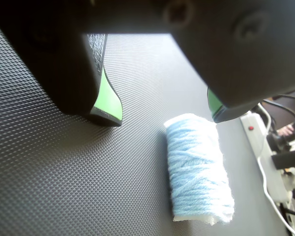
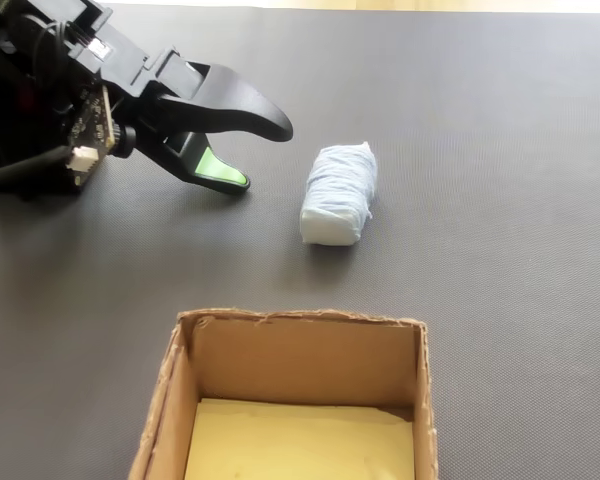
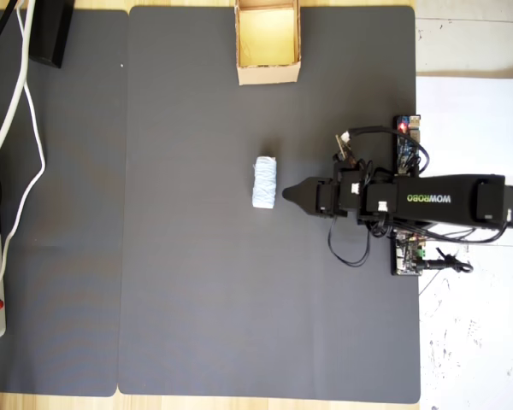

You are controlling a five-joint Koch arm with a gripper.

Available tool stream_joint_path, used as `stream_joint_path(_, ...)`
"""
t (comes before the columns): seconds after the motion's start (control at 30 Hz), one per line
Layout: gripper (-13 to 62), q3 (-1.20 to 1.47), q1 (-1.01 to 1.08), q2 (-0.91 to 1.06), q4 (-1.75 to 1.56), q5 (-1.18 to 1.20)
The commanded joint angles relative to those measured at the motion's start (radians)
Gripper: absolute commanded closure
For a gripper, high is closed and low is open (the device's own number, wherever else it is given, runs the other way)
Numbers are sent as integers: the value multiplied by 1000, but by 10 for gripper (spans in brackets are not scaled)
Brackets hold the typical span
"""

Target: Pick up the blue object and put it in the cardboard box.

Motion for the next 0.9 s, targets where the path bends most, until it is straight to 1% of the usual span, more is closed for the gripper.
stream_joint_path(0.0, 141, 37, 11, 94, -107, 6)
stream_joint_path(0.37, 141, 37, 9, 95, 20, 6)
stream_joint_path(0.87, 147, 37, 9, 94, 98, 9)
